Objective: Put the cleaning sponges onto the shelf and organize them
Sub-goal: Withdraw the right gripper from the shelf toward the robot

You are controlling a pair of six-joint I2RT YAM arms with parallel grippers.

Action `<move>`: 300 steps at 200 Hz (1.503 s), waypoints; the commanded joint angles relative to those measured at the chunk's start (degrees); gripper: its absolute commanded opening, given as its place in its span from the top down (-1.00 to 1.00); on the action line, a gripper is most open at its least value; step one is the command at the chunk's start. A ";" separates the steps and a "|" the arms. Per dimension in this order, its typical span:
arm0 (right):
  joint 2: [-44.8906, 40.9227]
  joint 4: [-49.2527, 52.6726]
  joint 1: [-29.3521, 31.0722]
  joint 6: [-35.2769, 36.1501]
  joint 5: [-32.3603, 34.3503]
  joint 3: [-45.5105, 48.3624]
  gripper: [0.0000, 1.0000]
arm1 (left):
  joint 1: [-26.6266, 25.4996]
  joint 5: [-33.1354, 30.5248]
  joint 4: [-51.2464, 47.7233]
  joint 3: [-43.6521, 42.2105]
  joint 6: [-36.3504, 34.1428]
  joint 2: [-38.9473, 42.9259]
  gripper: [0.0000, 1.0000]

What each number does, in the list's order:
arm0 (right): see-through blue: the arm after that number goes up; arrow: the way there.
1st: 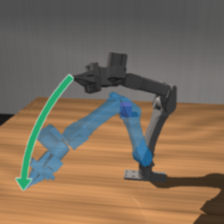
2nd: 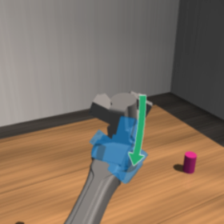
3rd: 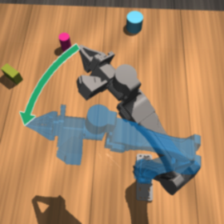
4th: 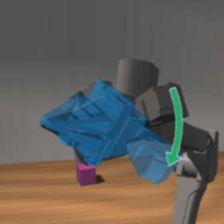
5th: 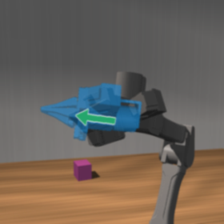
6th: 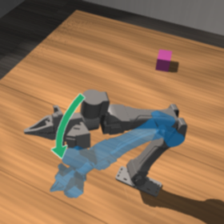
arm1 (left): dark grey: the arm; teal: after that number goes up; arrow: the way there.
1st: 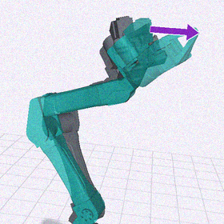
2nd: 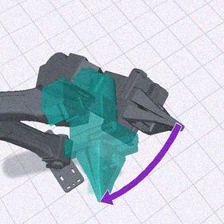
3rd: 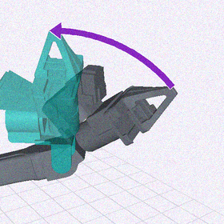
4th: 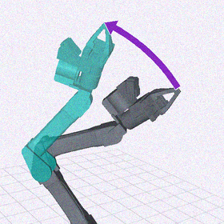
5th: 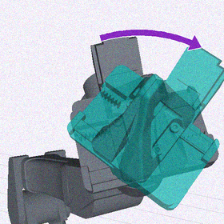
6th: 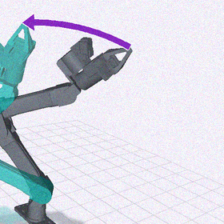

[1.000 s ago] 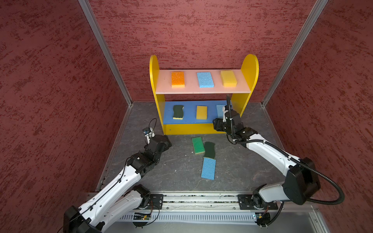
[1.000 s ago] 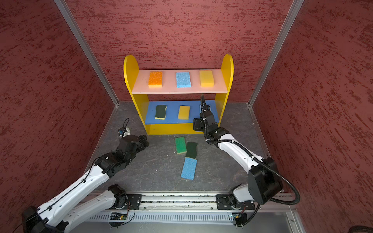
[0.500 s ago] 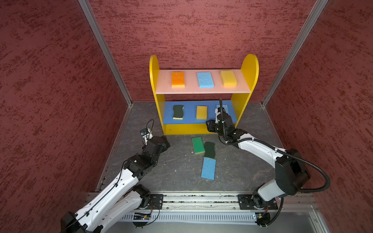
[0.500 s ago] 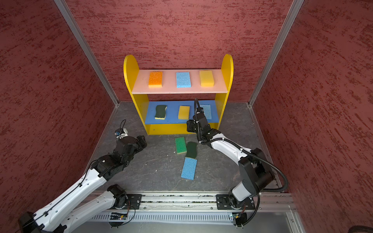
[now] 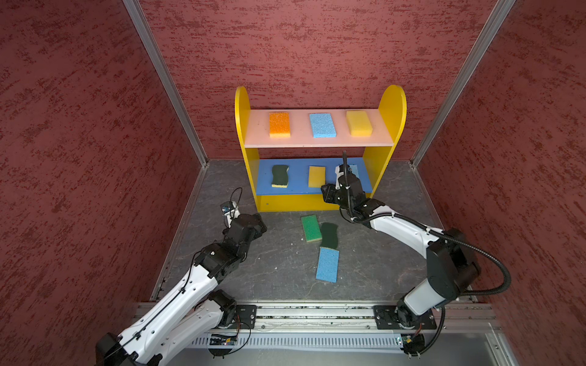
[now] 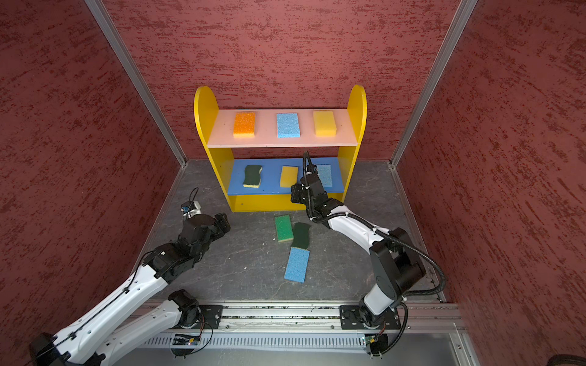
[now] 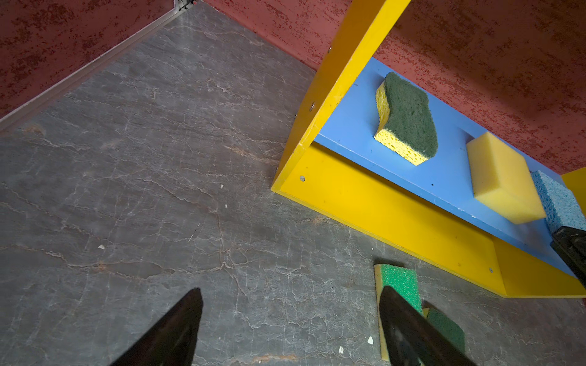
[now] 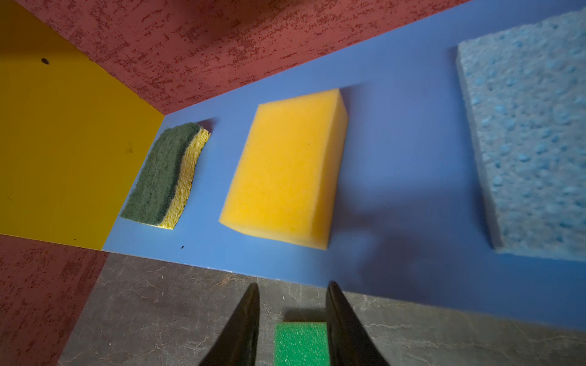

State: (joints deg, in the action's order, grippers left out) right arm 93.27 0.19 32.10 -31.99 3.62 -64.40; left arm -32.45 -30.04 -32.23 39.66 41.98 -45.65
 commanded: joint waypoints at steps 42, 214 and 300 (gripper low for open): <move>1.23 -0.94 0.37 0.87 2.63 -2.30 0.31 | 0.59 -0.22 -0.11 0.41 -1.56 -0.23 -0.76; 4.35 1.04 0.33 1.40 5.63 -4.99 0.34 | 0.83 -0.11 -0.20 0.16 -1.14 -0.74 -0.76; 4.81 1.04 0.30 1.00 8.37 -5.30 0.34 | 1.10 0.01 -0.37 0.15 -1.20 -0.67 -0.76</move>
State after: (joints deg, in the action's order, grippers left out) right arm 97.93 1.56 32.12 -31.07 9.28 -67.79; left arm -31.77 -29.91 -32.21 39.66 41.43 -46.50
